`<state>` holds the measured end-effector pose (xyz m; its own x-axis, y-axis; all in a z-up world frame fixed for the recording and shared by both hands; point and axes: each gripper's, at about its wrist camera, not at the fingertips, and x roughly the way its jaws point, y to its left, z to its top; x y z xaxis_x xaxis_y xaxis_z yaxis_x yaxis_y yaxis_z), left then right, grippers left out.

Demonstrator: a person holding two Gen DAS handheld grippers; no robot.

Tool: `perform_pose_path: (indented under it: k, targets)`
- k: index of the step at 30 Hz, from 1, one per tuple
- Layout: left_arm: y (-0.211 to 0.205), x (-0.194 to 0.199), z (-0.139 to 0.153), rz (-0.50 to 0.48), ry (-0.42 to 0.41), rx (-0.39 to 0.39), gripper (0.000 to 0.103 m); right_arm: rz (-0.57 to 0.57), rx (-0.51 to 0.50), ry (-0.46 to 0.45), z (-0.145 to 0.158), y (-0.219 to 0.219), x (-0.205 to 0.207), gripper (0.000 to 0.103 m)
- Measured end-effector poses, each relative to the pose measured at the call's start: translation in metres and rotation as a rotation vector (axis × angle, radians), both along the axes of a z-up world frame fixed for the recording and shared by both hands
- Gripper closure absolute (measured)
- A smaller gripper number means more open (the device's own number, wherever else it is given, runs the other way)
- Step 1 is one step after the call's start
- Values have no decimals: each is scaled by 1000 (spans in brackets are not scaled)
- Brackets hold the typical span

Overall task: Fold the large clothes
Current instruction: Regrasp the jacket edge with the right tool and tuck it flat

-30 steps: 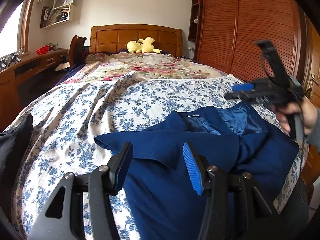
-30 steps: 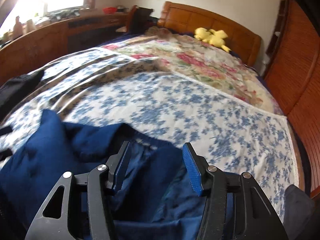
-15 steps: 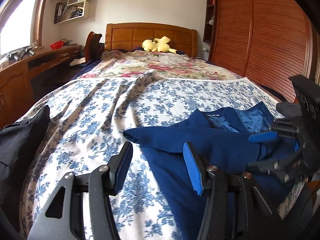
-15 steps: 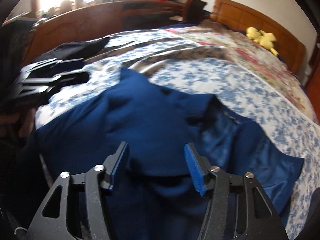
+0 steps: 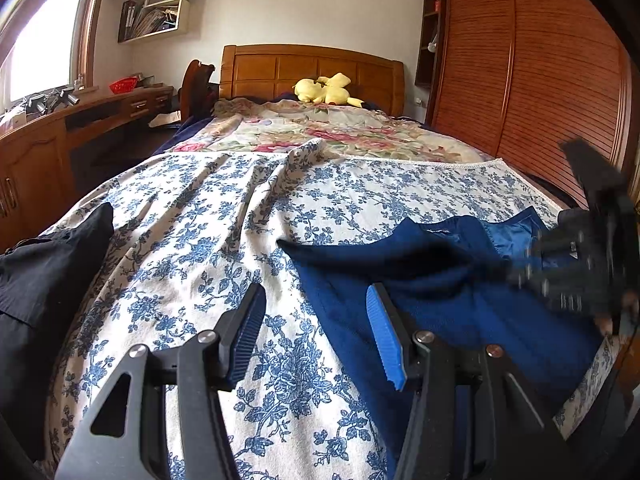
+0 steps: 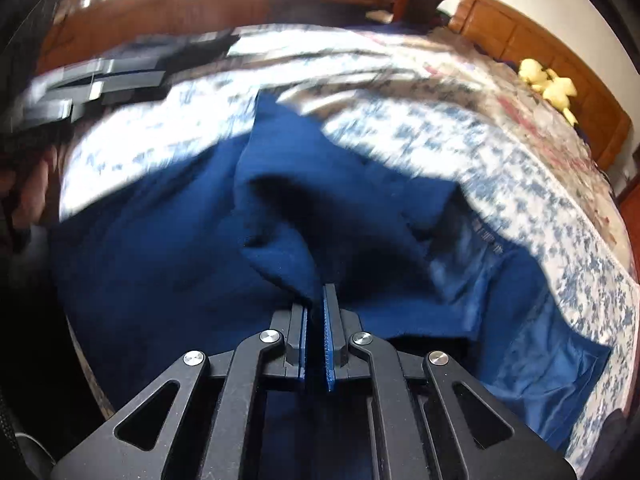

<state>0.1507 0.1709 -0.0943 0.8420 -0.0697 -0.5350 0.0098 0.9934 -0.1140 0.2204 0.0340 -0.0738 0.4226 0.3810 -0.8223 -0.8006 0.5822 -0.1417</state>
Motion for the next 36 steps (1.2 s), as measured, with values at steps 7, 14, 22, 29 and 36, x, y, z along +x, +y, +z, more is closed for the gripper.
perform_pose_path:
  k: [7, 14, 22, 29, 36]
  targets:
    - [-5, 6, -4, -18, 12, -1, 52, -117, 49, -99, 33, -6, 58, 99]
    - [-9, 9, -6, -31, 17, -3, 52, -279, 71, -222, 61, -14, 100, 95]
    - [-19, 11, -2, -58, 7, -7, 52, -198, 83, -120, 35, -13, 77, 74]
    - [-26, 13, -4, -76, 15, -1, 52, -166, 55, 34, -13, -6, 65, 68]
    - [-26, 13, -6, -78, 16, -2, 52, -198, 1, 150, -45, -3, 70, 68]
